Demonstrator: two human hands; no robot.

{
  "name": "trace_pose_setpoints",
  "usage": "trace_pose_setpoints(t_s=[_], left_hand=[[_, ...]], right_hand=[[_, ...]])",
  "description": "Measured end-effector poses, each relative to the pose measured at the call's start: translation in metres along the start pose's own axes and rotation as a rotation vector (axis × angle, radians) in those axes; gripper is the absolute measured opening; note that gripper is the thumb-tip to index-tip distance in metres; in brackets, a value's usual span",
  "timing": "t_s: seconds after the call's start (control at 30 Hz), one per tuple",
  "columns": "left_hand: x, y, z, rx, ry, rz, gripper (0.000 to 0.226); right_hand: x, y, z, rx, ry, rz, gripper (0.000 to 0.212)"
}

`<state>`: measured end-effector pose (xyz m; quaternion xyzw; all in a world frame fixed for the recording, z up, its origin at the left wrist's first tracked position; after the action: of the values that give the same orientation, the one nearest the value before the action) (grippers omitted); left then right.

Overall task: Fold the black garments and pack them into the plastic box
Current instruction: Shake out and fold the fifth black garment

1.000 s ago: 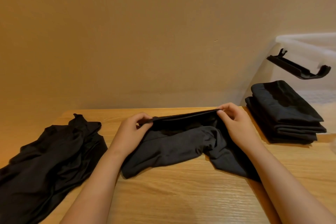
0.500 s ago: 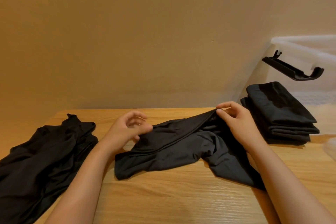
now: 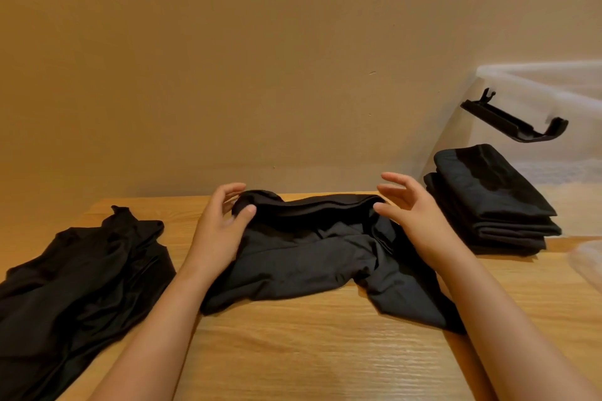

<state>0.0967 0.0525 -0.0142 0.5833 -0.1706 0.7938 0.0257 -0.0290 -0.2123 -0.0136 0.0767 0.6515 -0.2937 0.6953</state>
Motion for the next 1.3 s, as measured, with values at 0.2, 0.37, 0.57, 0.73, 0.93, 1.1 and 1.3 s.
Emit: trace_pose_setpoints(t_s=[0.2,0.37,0.57,0.73,0.93,1.1,1.3], left_hand=[[0.004,0.011,-0.009,-0.191,0.211,0.418,0.027],[-0.004,0.021,-0.015,-0.41,0.105,0.64,0.014],[0.022,0.014,-0.017,-0.179,0.158,0.195,0.01],[0.034,0.015,-0.022,-0.271,-0.025,-0.101,0.01],[0.024,0.009,-0.017,-0.169,-0.146,-0.209,0.009],[0.017,0.015,-0.016,-0.253,0.251,0.338,0.022],[0.0,0.027,-0.024,-0.645,0.101,0.602,0.026]], right_hand=[[-0.007,0.011,-0.004,-0.168,-0.081,-0.32,0.021],[-0.002,0.024,-0.008,-0.36,-0.103,-0.799,0.015],[-0.026,0.011,-0.016,-0.06,-0.183,-0.309,0.008],[-0.031,0.012,-0.019,-0.02,-0.169,-0.171,0.014],[-0.033,0.01,-0.017,0.086,-0.183,-0.345,0.009],[-0.034,0.017,-0.018,-0.118,-0.262,-0.56,0.018],[-0.015,0.029,-0.028,-0.577,-0.091,-0.797,0.026]])
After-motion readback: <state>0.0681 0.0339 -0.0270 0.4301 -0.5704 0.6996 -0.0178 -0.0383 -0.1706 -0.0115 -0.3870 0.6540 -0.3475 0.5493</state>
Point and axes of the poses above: each hand's wrist, its own z-axis towards the middle knuckle, its own y-axis out of the palm, x = y × z, the point moved 4 cm from there along z, towards the middle knuckle, and after that the axes turned 4 degrees about -z, right-handed, at the moved point
